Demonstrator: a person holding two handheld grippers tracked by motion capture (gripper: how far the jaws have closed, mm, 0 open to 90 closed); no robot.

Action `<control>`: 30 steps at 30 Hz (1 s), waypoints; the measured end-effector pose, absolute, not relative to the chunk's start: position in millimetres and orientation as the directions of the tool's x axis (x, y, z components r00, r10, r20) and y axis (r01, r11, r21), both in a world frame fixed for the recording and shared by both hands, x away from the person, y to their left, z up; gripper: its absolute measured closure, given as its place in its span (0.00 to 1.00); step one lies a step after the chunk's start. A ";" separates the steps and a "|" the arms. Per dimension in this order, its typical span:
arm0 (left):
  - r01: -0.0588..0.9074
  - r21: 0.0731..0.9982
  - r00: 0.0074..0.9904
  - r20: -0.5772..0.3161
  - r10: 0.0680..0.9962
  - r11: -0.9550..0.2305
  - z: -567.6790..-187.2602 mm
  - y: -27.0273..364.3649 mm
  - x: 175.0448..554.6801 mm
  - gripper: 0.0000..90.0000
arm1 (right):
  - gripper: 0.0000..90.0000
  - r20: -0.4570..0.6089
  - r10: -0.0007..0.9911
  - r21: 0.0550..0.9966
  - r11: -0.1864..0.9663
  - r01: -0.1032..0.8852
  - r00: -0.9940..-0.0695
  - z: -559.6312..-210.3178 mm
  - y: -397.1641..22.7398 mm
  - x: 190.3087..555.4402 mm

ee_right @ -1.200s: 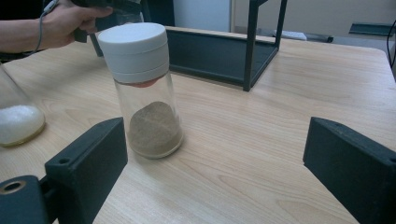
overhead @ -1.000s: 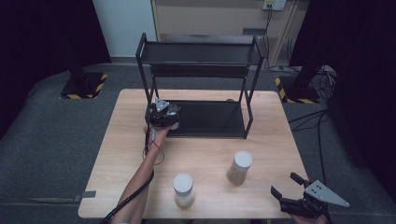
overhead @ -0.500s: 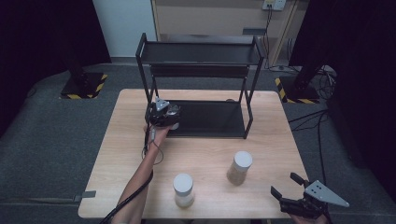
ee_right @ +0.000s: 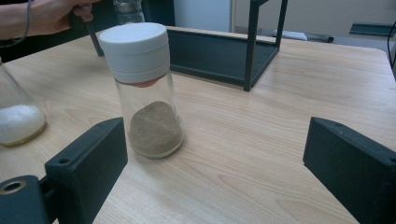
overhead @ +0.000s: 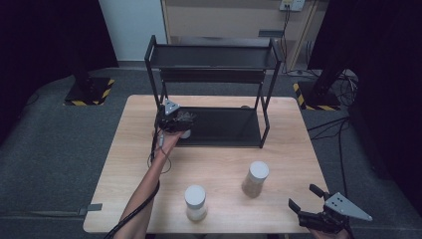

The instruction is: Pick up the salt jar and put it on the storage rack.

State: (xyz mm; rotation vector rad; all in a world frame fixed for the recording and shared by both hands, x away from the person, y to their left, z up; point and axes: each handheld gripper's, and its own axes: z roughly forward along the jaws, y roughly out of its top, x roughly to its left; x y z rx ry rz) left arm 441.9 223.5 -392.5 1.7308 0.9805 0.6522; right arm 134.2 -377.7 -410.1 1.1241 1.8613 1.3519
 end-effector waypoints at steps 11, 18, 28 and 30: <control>0.294 0.941 0.559 -0.026 0.829 -0.169 -368.6 235.3 429.8 0.02 | 0.07 0.026 0.876 0.946 0.135 0.295 -0.481 -409.9 -377.3 134.0; 0.282 0.944 0.577 -0.026 0.817 -0.169 -356.5 246.4 418.8 0.02 | 0.07 0.025 0.876 0.946 0.135 0.294 -0.481 -409.9 -377.2 133.9; 0.250 0.952 0.606 -0.012 0.795 -0.177 -344.2 258.9 394.3 0.03 | 0.07 0.023 0.876 0.946 0.136 0.294 -0.481 -409.8 -376.8 133.9; 0.242 0.955 0.615 -0.014 0.788 -0.173 -341.8 262.0 388.3 0.03 | 0.07 0.023 0.877 0.946 0.136 0.294 -0.481 -409.7 -376.7 133.9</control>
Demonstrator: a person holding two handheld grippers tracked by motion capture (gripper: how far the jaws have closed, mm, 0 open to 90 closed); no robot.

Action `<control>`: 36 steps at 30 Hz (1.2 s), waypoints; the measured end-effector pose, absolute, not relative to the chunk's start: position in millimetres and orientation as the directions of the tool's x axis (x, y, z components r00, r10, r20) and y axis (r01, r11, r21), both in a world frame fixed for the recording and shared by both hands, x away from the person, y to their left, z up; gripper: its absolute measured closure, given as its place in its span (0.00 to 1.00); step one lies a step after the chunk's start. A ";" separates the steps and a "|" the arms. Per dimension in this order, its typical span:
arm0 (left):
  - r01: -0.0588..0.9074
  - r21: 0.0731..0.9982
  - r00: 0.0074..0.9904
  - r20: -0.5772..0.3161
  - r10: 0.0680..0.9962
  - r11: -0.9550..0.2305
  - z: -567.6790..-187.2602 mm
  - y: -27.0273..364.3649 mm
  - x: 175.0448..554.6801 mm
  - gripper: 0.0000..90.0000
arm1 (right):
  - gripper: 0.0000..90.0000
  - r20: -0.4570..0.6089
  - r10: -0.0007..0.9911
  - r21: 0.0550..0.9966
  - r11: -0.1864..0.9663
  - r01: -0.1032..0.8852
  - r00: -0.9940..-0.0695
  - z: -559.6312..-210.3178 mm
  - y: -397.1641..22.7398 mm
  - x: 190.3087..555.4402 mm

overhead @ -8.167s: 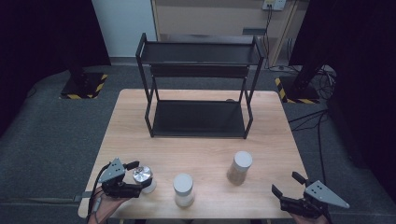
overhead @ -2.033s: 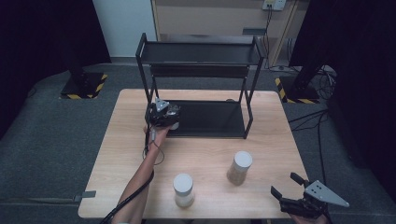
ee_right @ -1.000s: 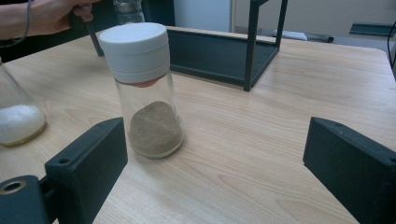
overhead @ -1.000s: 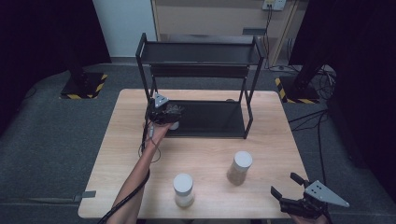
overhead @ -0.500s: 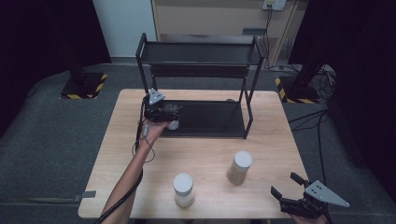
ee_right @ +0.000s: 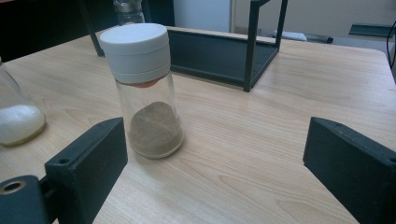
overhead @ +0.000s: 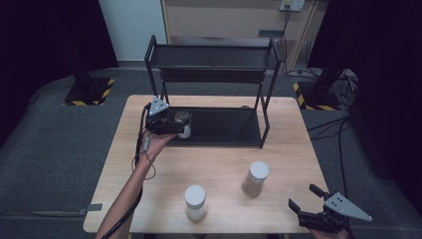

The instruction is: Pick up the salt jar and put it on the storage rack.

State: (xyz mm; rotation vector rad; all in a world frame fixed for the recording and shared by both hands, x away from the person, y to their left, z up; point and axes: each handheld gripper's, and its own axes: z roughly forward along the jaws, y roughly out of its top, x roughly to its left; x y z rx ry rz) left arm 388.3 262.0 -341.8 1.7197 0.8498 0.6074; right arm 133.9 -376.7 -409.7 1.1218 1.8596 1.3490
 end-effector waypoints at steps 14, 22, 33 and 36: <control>0.208 0.963 0.658 -0.009 0.753 -0.171 -328.6 282.2 345.1 0.03 | 0.07 0.021 0.877 0.946 0.139 0.294 -0.481 -409.5 -375.9 133.9; 0.187 0.969 0.678 -0.006 0.735 -0.164 -333.5 301.8 313.3 0.03 | 0.07 0.020 0.878 0.946 0.139 0.294 -0.479 -409.4 -375.8 133.8; 0.176 0.971 0.681 -0.002 0.732 -0.161 -346.0 317.6 278.9 0.03 | 0.07 0.016 0.879 0.945 0.143 0.295 -0.477 -409.2 -374.8 134.1; 0.170 0.974 0.677 -0.004 0.736 -0.151 -352.4 320.0 267.2 0.03 | 0.07 0.016 0.880 0.944 0.144 0.297 -0.476 -409.1 -374.4 134.2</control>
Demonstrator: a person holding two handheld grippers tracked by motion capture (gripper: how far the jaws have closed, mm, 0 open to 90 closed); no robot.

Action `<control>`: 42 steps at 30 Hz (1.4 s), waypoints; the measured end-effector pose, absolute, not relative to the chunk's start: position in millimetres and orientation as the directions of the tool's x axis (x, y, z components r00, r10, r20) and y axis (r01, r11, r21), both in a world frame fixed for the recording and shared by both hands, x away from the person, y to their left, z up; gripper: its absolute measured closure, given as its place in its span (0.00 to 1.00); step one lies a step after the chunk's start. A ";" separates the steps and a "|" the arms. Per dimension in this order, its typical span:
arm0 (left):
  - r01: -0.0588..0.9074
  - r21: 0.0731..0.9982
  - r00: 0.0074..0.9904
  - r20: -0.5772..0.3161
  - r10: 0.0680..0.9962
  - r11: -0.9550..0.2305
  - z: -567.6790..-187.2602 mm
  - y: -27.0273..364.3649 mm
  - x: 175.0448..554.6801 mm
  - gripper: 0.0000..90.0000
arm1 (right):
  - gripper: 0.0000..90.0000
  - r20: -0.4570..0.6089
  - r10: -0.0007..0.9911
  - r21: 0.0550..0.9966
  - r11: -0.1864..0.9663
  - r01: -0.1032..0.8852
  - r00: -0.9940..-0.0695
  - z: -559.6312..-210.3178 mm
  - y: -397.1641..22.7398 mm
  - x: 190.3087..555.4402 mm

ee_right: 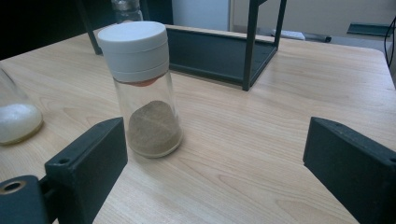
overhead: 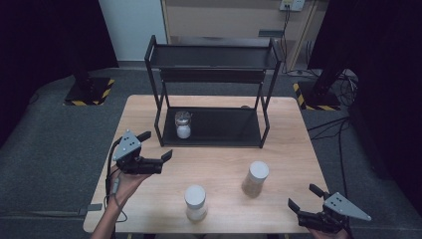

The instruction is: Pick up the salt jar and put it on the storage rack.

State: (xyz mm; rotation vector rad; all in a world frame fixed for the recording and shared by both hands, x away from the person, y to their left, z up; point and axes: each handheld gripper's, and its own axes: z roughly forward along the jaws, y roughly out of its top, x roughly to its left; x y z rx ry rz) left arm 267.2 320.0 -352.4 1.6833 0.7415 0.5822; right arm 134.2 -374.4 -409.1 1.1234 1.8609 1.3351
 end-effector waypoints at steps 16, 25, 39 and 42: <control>0.206 0.968 0.667 -0.033 0.744 -0.142 -387.5 334.4 230.4 0.03 | 0.07 0.014 0.880 0.944 0.145 0.296 -0.474 -408.6 -374.2 133.5; 0.229 0.964 0.663 -0.053 0.746 -0.135 -409.5 343.0 218.1 0.03 | 0.07 0.013 0.880 0.944 0.146 0.297 -0.474 -408.4 -374.0 133.5; 0.245 0.962 0.666 -0.079 0.742 -0.117 -429.9 357.5 212.0 0.03 | 0.07 0.011 0.881 0.944 0.148 0.296 -0.474 -408.4 -373.7 133.5; 0.251 0.961 0.662 -0.084 0.745 -0.114 -433.2 359.3 211.2 0.03 | 0.07 0.009 0.881 0.943 0.150 0.297 -0.474 -408.4 -373.4 133.7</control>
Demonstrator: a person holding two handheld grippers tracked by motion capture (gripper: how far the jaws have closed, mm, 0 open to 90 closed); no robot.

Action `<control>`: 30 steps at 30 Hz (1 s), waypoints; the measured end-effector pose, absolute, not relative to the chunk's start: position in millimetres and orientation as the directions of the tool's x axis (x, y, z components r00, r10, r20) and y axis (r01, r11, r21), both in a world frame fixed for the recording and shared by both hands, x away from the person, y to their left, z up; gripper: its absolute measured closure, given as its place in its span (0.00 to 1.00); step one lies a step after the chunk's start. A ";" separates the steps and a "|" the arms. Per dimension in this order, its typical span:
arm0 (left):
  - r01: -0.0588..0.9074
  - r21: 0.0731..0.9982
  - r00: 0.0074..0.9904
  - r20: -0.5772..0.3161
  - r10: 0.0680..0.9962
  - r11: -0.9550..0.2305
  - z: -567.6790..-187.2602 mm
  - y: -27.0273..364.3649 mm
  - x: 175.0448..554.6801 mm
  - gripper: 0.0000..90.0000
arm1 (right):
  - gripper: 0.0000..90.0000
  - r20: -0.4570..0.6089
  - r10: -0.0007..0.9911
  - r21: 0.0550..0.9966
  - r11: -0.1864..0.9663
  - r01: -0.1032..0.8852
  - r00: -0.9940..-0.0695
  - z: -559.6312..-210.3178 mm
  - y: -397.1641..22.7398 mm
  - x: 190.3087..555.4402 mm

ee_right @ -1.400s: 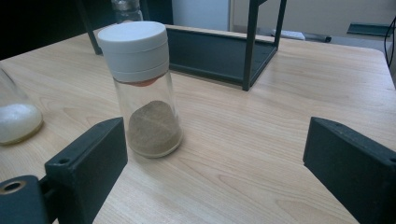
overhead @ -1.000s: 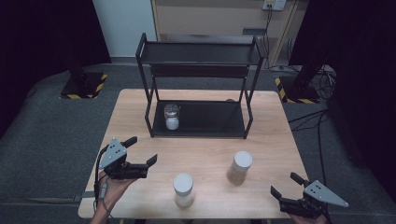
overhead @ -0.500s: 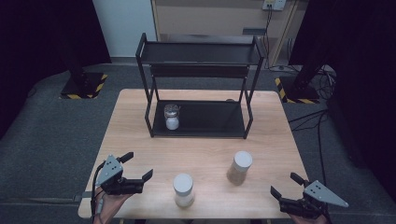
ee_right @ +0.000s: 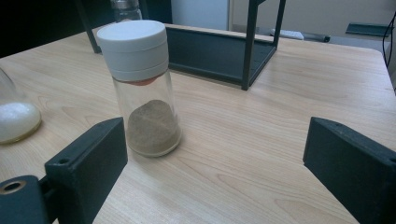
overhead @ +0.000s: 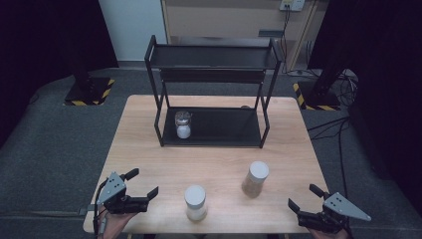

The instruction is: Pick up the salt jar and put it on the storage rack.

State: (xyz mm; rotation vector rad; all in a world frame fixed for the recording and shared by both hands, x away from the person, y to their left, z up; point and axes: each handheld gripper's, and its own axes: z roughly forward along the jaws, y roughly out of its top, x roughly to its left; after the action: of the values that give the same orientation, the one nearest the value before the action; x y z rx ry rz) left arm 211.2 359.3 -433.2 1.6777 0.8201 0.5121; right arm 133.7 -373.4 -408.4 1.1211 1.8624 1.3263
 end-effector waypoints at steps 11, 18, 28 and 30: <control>0.248 0.961 0.662 -0.076 0.746 -0.122 -443.9 364.9 211.4 0.03 | 0.07 0.008 0.880 0.943 0.151 0.295 -0.476 -408.5 -373.5 133.8; 0.259 0.960 0.668 -0.094 0.738 -0.111 -449.4 370.2 215.0 0.03 | 0.07 0.007 0.878 0.943 0.154 0.296 -0.479 -408.4 -373.3 134.1; 0.274 0.957 0.679 -0.126 0.723 -0.090 -453.6 376.7 220.1 0.03 | 0.07 0.008 0.877 0.943 0.153 0.296 -0.480 -408.4 -373.5 134.2; 0.278 0.957 0.676 -0.132 0.725 -0.085 -453.9 377.6 220.1 0.03 | 0.07 0.008 0.877 0.943 0.153 0.295 -0.481 -408.5 -373.5 134.2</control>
State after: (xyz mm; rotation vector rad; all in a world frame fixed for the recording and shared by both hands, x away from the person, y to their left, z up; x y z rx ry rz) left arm 220.1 377.6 -453.9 1.6630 0.8257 0.4537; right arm 134.2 -373.5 -408.5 1.1142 1.8693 1.3297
